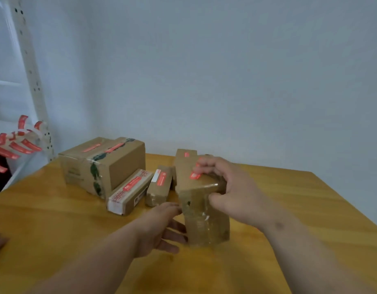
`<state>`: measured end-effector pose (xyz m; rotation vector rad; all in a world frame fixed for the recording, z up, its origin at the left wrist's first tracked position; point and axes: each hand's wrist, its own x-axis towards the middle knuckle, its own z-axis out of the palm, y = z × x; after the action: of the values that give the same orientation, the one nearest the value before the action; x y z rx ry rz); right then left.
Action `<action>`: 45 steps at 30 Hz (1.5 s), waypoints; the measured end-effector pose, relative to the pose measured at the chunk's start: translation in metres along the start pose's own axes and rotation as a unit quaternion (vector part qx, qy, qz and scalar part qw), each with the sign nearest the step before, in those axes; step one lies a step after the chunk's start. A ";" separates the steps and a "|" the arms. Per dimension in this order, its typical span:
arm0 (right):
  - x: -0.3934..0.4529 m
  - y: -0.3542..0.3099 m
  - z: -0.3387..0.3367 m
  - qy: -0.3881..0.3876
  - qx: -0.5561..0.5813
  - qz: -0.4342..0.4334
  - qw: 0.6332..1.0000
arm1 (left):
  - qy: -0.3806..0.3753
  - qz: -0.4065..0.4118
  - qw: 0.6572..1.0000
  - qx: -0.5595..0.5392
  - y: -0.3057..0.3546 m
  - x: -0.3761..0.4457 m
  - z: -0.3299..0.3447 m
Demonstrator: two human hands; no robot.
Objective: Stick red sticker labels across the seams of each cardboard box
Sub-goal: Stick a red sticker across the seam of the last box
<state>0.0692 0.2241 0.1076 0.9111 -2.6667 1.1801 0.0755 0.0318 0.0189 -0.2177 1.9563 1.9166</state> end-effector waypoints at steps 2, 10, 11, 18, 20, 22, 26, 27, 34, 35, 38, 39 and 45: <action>-0.008 0.007 0.011 -0.026 -0.051 -0.007 0.998 | -0.016 -0.007 1.000 0.000 -0.005 -0.002 0.004; -0.023 0.028 0.015 0.032 -0.094 -0.007 0.995 | 0.020 0.128 0.990 0.062 0.019 -0.011 0.006; -0.023 0.029 0.016 0.033 -0.092 -0.006 0.995 | 0.016 0.149 0.986 0.073 0.023 -0.010 0.007; -0.019 0.026 0.010 0.044 -0.049 0.015 0.998 | 0.048 0.254 0.942 0.214 0.021 -0.003 0.015; -0.011 0.024 0.004 0.044 -0.074 0.024 0.996 | 0.073 0.271 0.926 0.252 0.019 0.000 0.015; -0.002 0.020 0.000 0.029 -0.132 0.010 0.991 | 0.104 0.282 0.911 0.284 0.019 0.001 0.017; 0.012 0.011 0.000 -0.026 -0.267 -0.052 0.962 | 0.121 0.282 0.905 0.295 0.022 0.005 0.015; 0.015 0.009 0.000 -0.048 -0.305 -0.071 0.949 | 0.122 0.280 0.904 0.298 0.023 0.006 0.014; 0.027 -0.002 0.004 -0.111 -0.419 -0.138 0.890 | 0.118 0.282 0.899 0.314 0.025 0.010 0.006; 0.028 -0.004 0.005 -0.114 -0.430 -0.145 0.884 | 0.117 0.285 0.898 0.315 0.024 0.011 0.007; 0.028 -0.010 0.006 -0.130 -0.463 -0.145 0.864 | 0.111 0.299 0.894 0.314 0.024 0.011 0.008; 0.028 -0.011 0.006 -0.134 -0.472 -0.142 0.860 | 0.109 0.303 0.893 0.314 0.024 0.011 0.008; 0.028 -0.008 0.007 -0.117 -0.457 -0.127 0.873 | 0.114 0.304 0.892 0.314 0.022 0.014 0.007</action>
<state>0.0519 0.2016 0.1166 1.1563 -2.6428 -0.2974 0.0559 0.0425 0.0340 0.4221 2.9443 1.4718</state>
